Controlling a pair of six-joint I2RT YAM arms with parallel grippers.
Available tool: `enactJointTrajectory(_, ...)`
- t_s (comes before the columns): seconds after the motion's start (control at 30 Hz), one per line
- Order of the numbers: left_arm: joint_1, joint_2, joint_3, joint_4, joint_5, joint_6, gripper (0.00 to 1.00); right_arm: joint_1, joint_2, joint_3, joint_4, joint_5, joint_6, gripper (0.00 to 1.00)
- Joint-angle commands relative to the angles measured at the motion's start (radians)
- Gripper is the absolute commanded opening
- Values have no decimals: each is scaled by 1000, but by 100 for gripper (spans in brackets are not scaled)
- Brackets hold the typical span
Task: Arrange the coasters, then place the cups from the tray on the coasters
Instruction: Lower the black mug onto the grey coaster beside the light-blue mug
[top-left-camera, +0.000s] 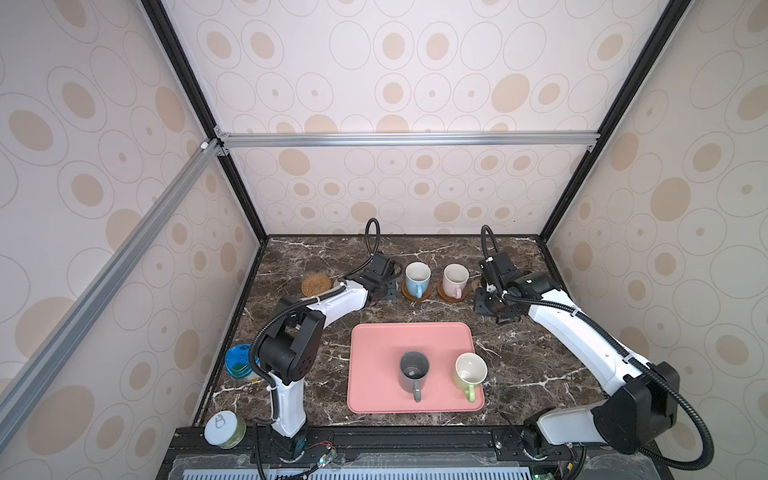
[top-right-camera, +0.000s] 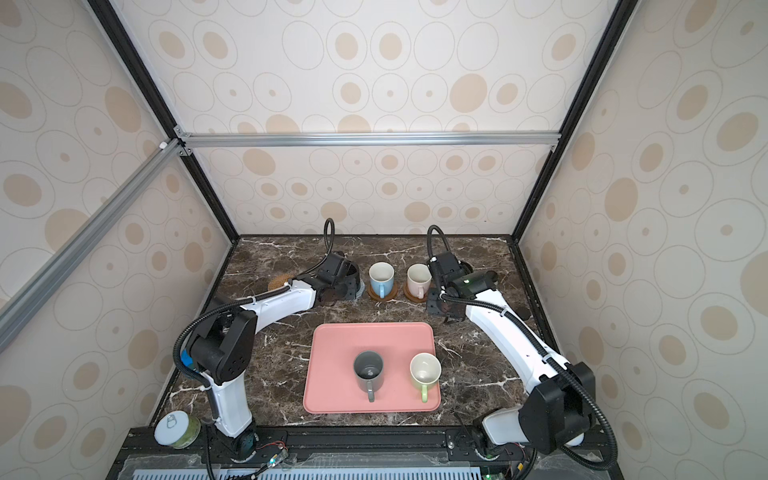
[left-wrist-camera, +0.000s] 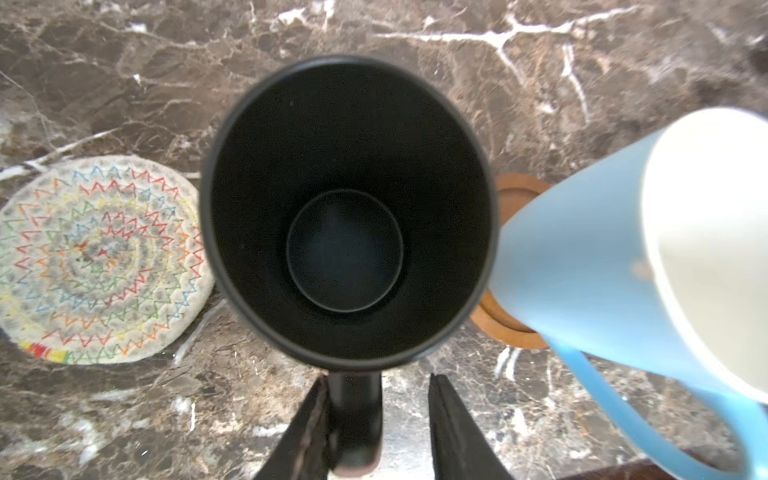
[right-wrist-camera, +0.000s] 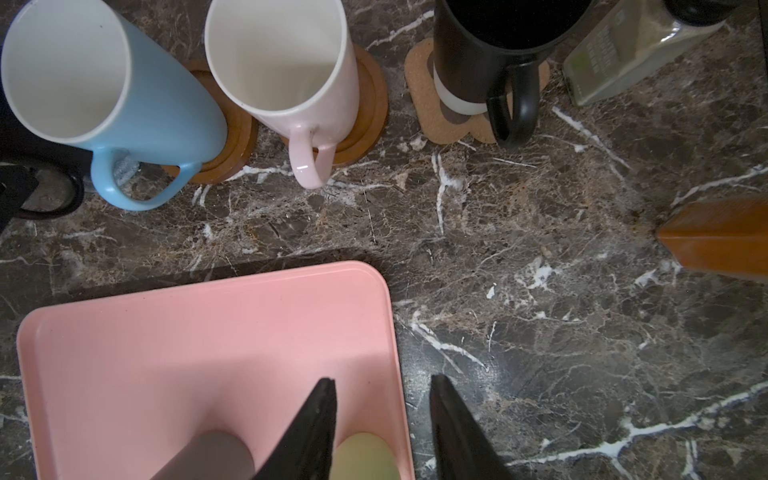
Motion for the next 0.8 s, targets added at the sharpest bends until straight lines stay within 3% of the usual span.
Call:
enactJointTrajectory(0.0,1,-24,1,19,23,-18,39,-7,-9,-13,-8,-1,8,41)
enactJointTrajectory(0.77,4,-61,-5,-17,-14,-17,45,-7,-23,-19,-14,4,8,41)
